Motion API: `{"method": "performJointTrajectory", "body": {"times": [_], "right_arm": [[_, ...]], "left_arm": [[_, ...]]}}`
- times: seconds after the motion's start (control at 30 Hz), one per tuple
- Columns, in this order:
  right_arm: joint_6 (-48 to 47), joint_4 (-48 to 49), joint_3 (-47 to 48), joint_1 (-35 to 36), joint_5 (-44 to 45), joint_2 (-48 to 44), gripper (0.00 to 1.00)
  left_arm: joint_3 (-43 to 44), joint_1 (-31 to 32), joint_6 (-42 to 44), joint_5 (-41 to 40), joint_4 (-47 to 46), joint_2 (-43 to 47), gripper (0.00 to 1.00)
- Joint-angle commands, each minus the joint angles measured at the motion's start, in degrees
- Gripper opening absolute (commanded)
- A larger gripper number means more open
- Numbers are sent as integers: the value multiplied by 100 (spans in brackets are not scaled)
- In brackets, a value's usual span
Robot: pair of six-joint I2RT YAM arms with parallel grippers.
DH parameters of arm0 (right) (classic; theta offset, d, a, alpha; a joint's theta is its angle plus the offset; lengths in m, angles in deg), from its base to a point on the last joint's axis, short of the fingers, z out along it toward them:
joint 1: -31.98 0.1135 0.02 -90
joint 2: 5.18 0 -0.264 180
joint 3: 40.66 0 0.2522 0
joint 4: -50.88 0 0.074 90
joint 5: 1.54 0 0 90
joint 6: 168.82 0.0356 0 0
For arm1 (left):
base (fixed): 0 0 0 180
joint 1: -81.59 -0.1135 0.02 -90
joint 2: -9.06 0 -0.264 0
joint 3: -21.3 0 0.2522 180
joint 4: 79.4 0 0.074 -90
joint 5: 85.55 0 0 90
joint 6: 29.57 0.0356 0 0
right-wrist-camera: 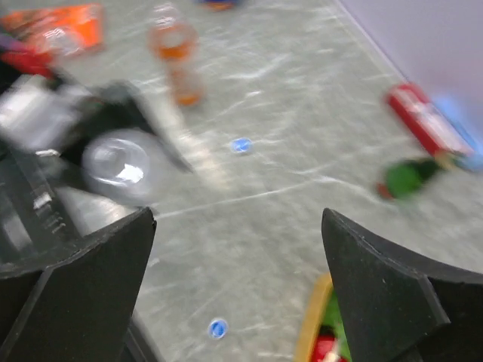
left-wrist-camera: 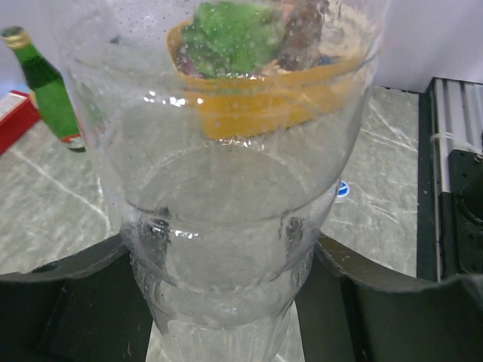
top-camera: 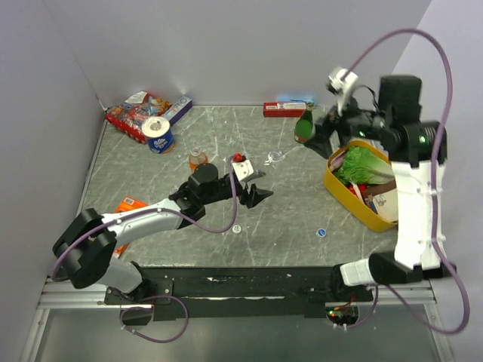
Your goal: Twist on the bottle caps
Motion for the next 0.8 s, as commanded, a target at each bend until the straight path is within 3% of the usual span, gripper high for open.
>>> {"method": "performJointTrajectory", "body": {"times": [0.0,0.03,0.13,0.17,0.2,0.3,0.33,0.43,0.57,0.77], "right_arm": [[-984,438,-1243,-234,420,-725,99],[-1301,184,-1628,-225,411,-717,98],[-2977,-1081,-2479,-225,332,-611,85],[-4254,-1850,-2702,-234,427,-524,75],[-4580,-1884,-2956,-234,489,-540,73],[-6038,-1219,-4475,-243,1165,-1215,74],[-6781,-860,-5367,-252,1402,-1487,75],[-8154,170,-6910,-243,1615,-2367,77],[-8783,497,-7660,-234,1527,-2335,75],[-8758,998,-7942,-243,1694,-1526,69]], "left_arm": [[-125,22,241,-211,-175,454,1],[-160,22,346,-237,-183,550,1],[-266,31,409,-386,-96,761,1],[-292,31,409,-448,-35,814,1],[-292,22,391,-579,27,858,1],[-292,5,242,-615,256,990,1],[-301,-4,128,-615,299,1034,1],[-275,-13,-91,-563,449,1052,1],[-161,-4,-354,-545,669,1043,1],[6,-4,-497,-519,932,964,1]]}}
